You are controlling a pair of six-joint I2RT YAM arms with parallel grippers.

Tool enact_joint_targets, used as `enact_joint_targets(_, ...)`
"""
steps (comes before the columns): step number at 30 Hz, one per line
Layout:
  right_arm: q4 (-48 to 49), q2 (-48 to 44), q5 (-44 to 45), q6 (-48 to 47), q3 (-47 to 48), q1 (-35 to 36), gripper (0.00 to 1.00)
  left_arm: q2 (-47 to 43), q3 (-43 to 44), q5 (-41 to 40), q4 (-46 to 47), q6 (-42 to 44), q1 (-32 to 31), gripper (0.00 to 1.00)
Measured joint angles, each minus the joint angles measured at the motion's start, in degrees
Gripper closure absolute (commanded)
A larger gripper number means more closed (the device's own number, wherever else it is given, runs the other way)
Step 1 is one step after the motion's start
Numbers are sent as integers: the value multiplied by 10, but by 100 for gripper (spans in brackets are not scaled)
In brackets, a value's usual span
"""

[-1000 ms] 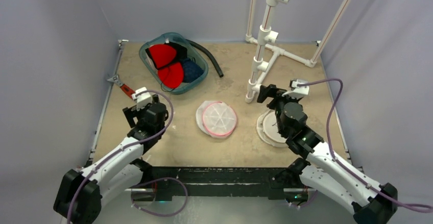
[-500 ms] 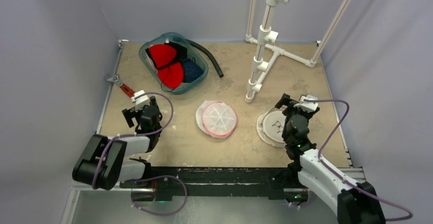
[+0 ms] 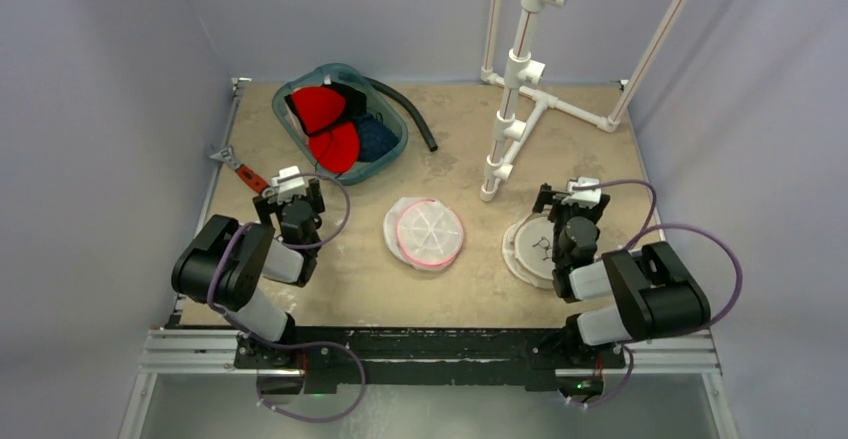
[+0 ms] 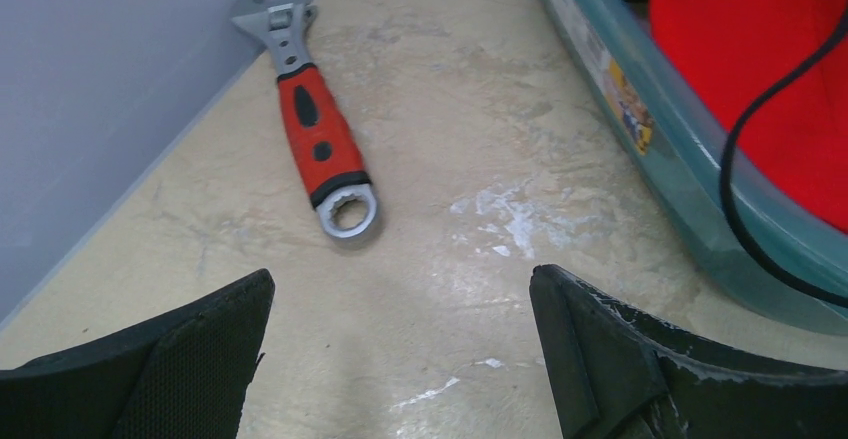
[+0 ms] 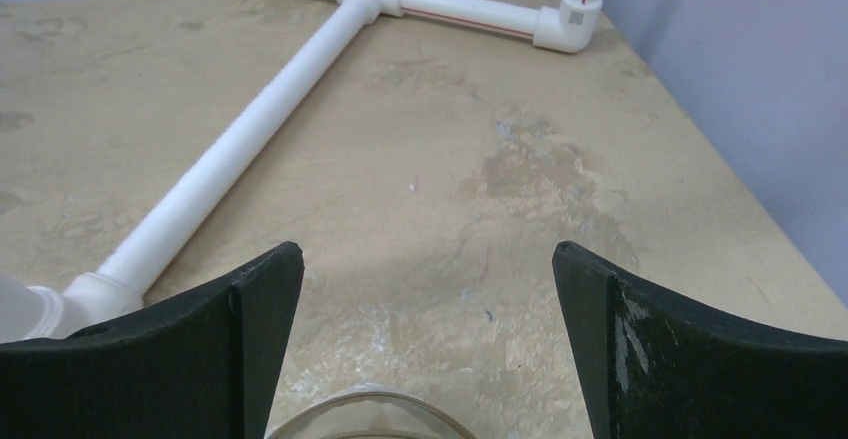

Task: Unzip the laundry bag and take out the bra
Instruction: Reset both arms

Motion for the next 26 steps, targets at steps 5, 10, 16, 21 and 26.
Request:
enact_joint_targets(5, 22, 71, 6, 8, 16, -18, 2, 40, 1, 48, 53, 10, 12, 1)
enact_joint_targets(10, 26, 103, 4, 21, 66, -32, 2, 49, 4, 70, 56, 9, 23, 1)
enact_joint_targets(16, 40, 100, 3, 32, 82, -42, 2, 49, 4, 80, 58, 9, 24, 1)
enact_joint_targets(21, 40, 100, 3, 32, 82, -43, 2, 49, 4, 83, 58, 9, 24, 1)
enact_joint_targets(26, 40, 100, 3, 32, 82, -43, 2, 49, 7, 83, 58, 9, 24, 1)
